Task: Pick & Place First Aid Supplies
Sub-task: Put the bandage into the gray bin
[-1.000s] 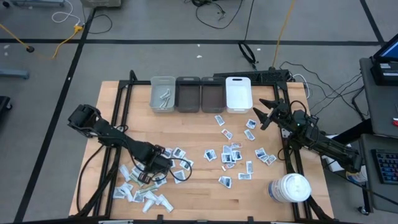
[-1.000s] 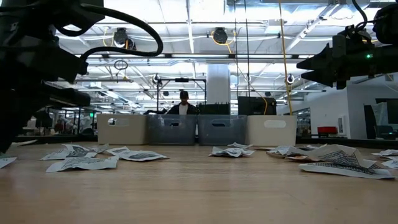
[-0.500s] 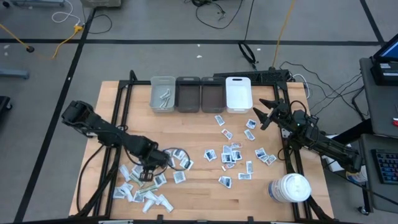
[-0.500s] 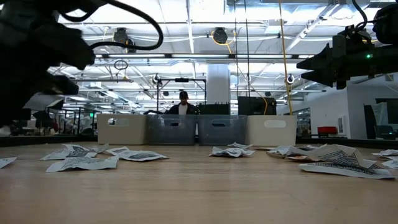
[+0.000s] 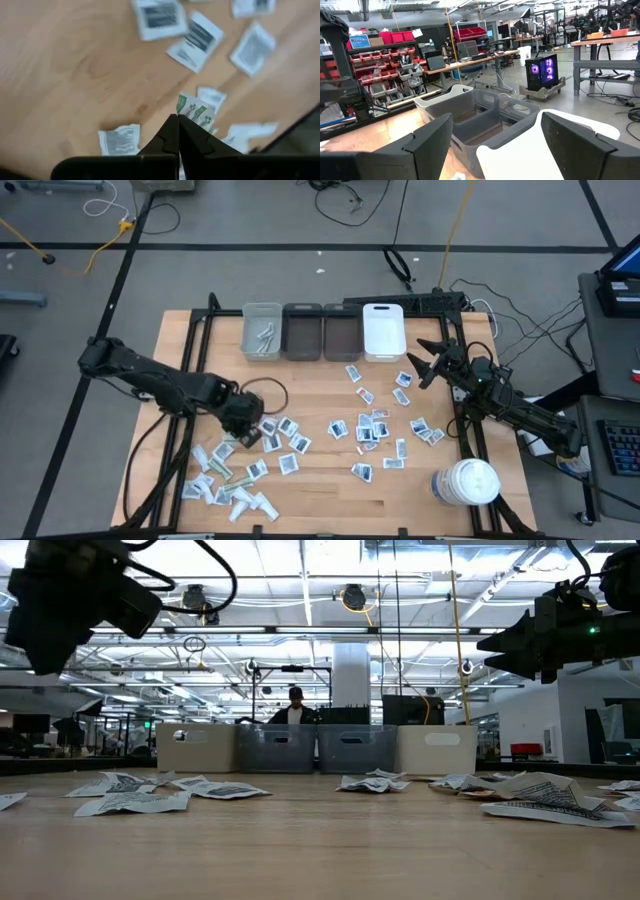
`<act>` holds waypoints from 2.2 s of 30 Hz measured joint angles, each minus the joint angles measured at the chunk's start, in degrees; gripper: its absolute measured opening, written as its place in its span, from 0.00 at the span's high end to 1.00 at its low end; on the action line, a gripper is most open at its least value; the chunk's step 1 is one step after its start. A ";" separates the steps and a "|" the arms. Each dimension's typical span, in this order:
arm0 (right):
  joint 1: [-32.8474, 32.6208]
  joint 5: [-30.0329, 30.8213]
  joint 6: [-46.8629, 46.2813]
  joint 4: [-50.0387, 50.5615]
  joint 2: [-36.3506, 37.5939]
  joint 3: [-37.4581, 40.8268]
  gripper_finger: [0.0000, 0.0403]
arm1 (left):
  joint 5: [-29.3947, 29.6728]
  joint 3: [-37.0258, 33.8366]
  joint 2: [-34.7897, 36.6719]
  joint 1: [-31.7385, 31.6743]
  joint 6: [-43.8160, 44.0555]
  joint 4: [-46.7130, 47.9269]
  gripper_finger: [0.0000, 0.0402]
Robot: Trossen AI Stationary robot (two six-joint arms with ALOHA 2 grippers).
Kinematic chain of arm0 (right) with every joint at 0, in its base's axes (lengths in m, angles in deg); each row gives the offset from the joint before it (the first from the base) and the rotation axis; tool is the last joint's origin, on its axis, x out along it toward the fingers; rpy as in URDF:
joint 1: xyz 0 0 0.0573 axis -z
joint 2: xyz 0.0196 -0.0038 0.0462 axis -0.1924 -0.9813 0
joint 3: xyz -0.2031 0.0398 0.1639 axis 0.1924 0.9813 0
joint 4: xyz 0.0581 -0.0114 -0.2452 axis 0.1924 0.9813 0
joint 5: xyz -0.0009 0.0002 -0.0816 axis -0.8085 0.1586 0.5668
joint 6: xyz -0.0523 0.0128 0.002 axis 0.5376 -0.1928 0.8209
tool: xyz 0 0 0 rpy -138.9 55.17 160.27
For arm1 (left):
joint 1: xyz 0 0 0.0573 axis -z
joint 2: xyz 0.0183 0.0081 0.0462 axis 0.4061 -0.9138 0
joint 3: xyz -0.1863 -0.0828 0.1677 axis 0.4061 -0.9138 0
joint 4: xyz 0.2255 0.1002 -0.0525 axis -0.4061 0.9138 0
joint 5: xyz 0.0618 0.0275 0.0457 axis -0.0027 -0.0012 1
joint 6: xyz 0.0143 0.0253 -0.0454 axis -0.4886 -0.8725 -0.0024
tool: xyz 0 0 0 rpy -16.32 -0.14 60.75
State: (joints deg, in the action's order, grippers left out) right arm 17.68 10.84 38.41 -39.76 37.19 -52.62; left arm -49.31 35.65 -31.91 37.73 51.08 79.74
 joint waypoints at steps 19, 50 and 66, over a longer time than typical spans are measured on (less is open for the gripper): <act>0.01 -0.01 0.00 -0.01 0.00 -0.02 0.26 | 4.53 2.43 1.77 -21.88 2.99 4.23 1.00; 0.01 -0.01 0.00 -0.02 -0.01 -0.02 0.26 | 3.33 35.31 -27.89 -64.42 -35.89 15.84 1.00; 0.00 0.01 0.00 -0.02 0.00 -0.01 0.26 | 8.23 33.70 -39.53 -63.65 -35.05 5.22 0.99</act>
State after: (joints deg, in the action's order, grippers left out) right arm 17.68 10.85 38.41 -39.78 37.19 -52.62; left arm -41.08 69.35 -71.44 -25.92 16.04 84.95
